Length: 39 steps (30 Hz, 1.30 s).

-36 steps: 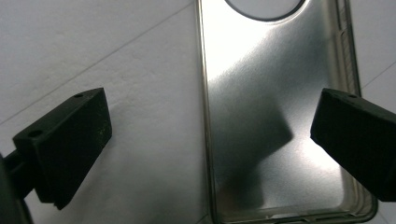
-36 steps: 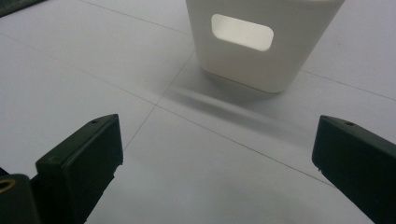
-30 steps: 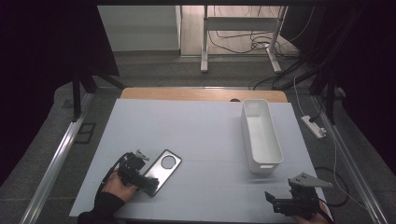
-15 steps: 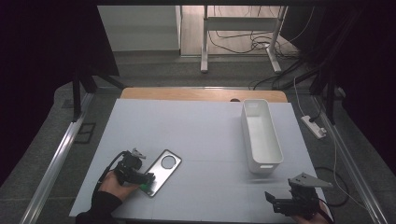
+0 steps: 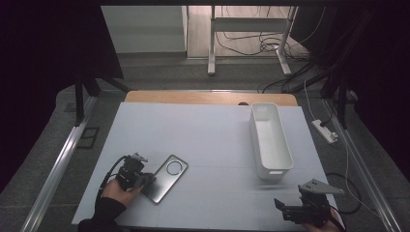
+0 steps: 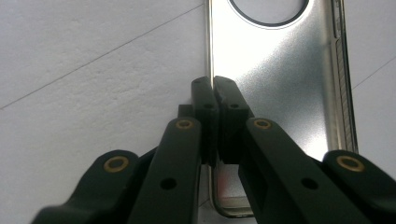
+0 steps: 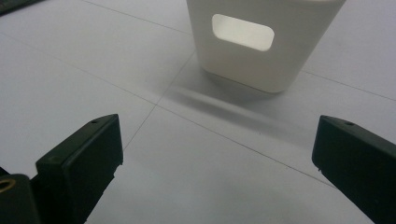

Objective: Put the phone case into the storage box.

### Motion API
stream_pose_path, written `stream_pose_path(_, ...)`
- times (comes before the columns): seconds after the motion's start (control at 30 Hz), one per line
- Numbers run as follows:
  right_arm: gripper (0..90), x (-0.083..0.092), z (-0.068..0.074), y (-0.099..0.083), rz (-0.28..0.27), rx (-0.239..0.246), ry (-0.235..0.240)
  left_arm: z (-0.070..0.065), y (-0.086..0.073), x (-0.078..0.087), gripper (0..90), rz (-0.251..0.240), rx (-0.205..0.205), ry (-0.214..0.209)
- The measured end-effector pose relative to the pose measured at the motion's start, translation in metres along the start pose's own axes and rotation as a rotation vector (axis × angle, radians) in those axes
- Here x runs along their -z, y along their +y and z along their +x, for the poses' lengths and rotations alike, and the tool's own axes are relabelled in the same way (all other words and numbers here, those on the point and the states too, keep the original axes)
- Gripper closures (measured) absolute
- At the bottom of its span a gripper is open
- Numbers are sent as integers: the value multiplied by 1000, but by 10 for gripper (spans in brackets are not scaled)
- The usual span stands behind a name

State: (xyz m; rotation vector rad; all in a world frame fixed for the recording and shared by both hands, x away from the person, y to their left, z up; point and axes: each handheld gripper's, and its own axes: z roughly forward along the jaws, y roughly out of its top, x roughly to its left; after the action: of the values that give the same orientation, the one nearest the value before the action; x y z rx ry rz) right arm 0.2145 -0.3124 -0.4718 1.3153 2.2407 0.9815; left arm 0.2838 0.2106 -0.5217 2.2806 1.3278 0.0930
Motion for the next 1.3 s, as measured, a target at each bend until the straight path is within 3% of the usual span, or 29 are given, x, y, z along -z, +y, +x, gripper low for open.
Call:
stream_pose_path(0.2, 22, 0, 1, 0, 2, 3, -1, 2, -1, 1, 889, -4, 4, -7)
stream_pose_path(0.27, 22, 0, 0, 0, 3, 2, -1, 1, 0, 2, 890, -14, -1, 21)
stream_pose_path(0.3, 22, 0, 0, 0, 2, 1, -1, 0, 0, 3, 890, -24, -1, 27)
stream_pose_path(0.43, 22, 0, 0, 0, 4, 2, 0, 1, 0, 14, 891, -116, 24, -14)
stream_pose_path(0.5, 22, 0, 0, 0, 4, 2, -1, -1, 0, 15, 891, -135, 23, -13)
stream_pose_path(0.63, 22, 0, 0, 0, 3, 3, -1, -4, 0, 18, 890, -171, 9, -4)
stream_pose_path(0.8, 21, 0, 1, 0, 4, 6, 4, -11, 1, 25, 890, -249, -20, -2)
stream_pose_path(1.03, 0, -1, 1, 1, 8, 24, 16, -16, 0, 32, 890, -337, -18, -10)
stream_pose_path(1.3, 0, 1, 3, 1, -30, 64, 64, -26, 1, 33, 889, -369, -39, -19)
